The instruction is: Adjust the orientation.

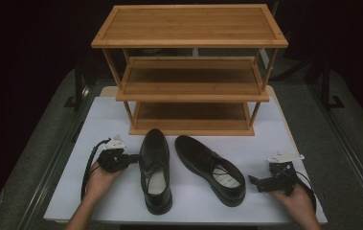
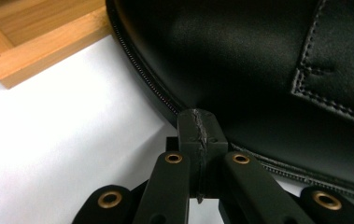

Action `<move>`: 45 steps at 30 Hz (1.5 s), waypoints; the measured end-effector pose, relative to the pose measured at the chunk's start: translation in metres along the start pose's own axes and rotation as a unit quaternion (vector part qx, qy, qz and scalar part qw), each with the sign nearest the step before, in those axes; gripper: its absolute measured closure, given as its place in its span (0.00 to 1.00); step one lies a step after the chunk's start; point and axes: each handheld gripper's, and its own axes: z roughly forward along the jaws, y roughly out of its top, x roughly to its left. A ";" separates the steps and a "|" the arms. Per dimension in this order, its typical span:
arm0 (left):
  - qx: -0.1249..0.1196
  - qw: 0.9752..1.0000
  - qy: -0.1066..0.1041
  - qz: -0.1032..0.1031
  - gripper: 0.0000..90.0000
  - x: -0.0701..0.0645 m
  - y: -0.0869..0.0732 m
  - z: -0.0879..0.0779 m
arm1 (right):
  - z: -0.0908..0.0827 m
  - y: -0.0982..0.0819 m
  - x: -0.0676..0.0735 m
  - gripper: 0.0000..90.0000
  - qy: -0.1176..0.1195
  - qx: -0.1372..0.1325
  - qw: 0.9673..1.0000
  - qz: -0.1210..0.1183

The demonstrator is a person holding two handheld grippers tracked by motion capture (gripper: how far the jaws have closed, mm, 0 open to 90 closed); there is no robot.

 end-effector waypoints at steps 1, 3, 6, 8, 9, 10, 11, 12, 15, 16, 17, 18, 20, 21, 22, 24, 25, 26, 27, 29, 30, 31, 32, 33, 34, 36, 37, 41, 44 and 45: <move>0.001 1.000 0.001 0.002 1.00 0.000 0.002 0.002 | 0.000 0.000 0.000 0.00 0.000 0.000 1.000 0.000; -0.001 1.000 0.001 0.002 1.00 0.001 0.005 0.005 | 0.000 0.000 0.000 0.00 0.000 0.000 1.000 0.001; -0.003 1.000 -0.002 0.000 1.00 0.002 0.006 0.008 | 0.000 0.000 0.000 0.00 0.000 0.000 1.000 0.001; -0.007 1.000 -0.005 -0.004 1.00 0.003 0.007 0.009 | 0.000 0.000 0.000 0.00 0.000 0.000 1.000 0.001; -0.009 1.000 -0.007 -0.005 1.00 0.003 0.007 0.010 | 0.000 0.000 0.000 0.00 0.000 0.000 1.000 0.000; -0.009 1.000 -0.007 -0.005 1.00 0.003 0.007 0.011 | 0.000 0.000 0.000 0.00 0.000 0.001 1.000 0.000; -0.009 1.000 -0.007 -0.005 1.00 0.003 0.007 0.011 | 0.000 0.000 0.000 0.00 0.000 0.001 1.000 0.000; -0.010 1.000 -0.008 -0.006 1.00 0.004 0.007 0.011 | 0.000 0.000 0.000 0.00 0.000 0.000 1.000 0.000; -0.010 1.000 -0.007 -0.004 1.00 0.004 0.007 0.011 | 0.000 0.000 0.000 0.00 0.000 0.001 1.000 0.000; -0.010 1.000 -0.007 -0.003 1.00 0.004 0.007 0.011 | 0.000 0.000 0.000 0.00 0.000 0.001 1.000 0.000; -0.010 1.000 -0.007 -0.003 1.00 0.004 0.007 0.011 | 0.000 0.000 0.000 0.00 0.000 0.001 1.000 0.000; -0.010 1.000 -0.007 -0.002 1.00 0.004 0.007 0.011 | 0.000 0.000 0.000 0.00 0.000 0.001 1.000 0.000; -0.010 1.000 -0.007 -0.002 1.00 0.004 0.007 0.011 | 0.000 0.000 0.000 0.00 0.000 0.001 1.000 0.000; -0.009 1.000 -0.006 -0.001 1.00 0.003 0.007 0.011 | 0.000 0.000 0.000 0.00 0.000 0.001 1.000 0.000; -0.006 1.000 -0.003 0.002 1.00 0.003 0.006 0.010 | 0.000 0.000 0.000 0.00 0.000 0.001 1.000 0.000; -0.002 1.000 0.002 0.006 1.00 0.003 0.005 0.006 | 0.000 0.000 0.000 0.00 0.000 0.001 1.000 0.000; -0.002 1.000 0.003 0.006 1.00 0.003 0.005 0.004 | 0.000 0.000 0.000 0.00 0.000 0.000 1.000 0.000; -0.002 1.000 0.003 0.006 1.00 0.003 0.005 0.004 | 0.000 0.000 0.000 0.00 0.000 0.000 1.000 0.000; -0.001 1.000 0.006 0.009 1.00 0.003 0.004 0.001 | 0.000 0.000 0.000 0.00 0.000 0.000 1.000 0.000; 0.003 1.000 0.010 0.009 0.87 0.002 0.002 -0.005 | 0.000 0.000 0.000 0.00 -0.001 0.001 1.000 0.000; 0.005 1.000 0.015 0.011 0.82 0.001 0.000 -0.007 | 0.000 0.000 0.001 0.00 -0.001 0.001 1.000 0.000; 0.009 1.000 0.019 0.013 0.78 0.000 -0.002 -0.009 | 0.000 0.000 0.001 0.00 -0.002 0.002 1.000 0.000; 0.009 1.000 0.019 0.013 0.72 0.000 -0.002 -0.009 | 0.000 0.000 0.001 0.00 -0.002 0.002 1.000 0.000; 0.014 0.999 0.025 0.015 0.72 0.000 -0.004 -0.011 | 0.000 0.000 0.001 0.00 -0.001 0.002 1.000 0.000; 0.018 0.999 0.030 0.017 0.67 -0.001 -0.006 -0.013 | 0.000 0.000 0.001 0.00 -0.001 0.002 1.000 0.000; 0.026 0.999 0.039 0.017 0.50 -0.001 -0.010 -0.017 | 0.000 0.000 0.001 0.00 -0.001 0.002 1.000 0.000; 0.030 0.998 0.043 0.017 0.50 -0.001 -0.012 -0.019 | 0.000 0.000 0.001 0.00 -0.001 0.002 1.000 0.000; 0.033 0.996 0.078 0.021 0.24 -0.005 -0.020 -0.032 | 0.000 0.000 0.001 0.00 -0.001 0.002 1.000 0.000; 0.031 0.996 0.083 0.015 0.13 -0.005 -0.023 -0.037 | 0.000 0.000 0.001 0.00 -0.001 0.003 1.000 0.000; 0.033 0.996 0.079 0.010 0.13 -0.005 -0.026 -0.039 | 0.000 0.000 0.001 0.00 -0.001 0.003 1.000 0.000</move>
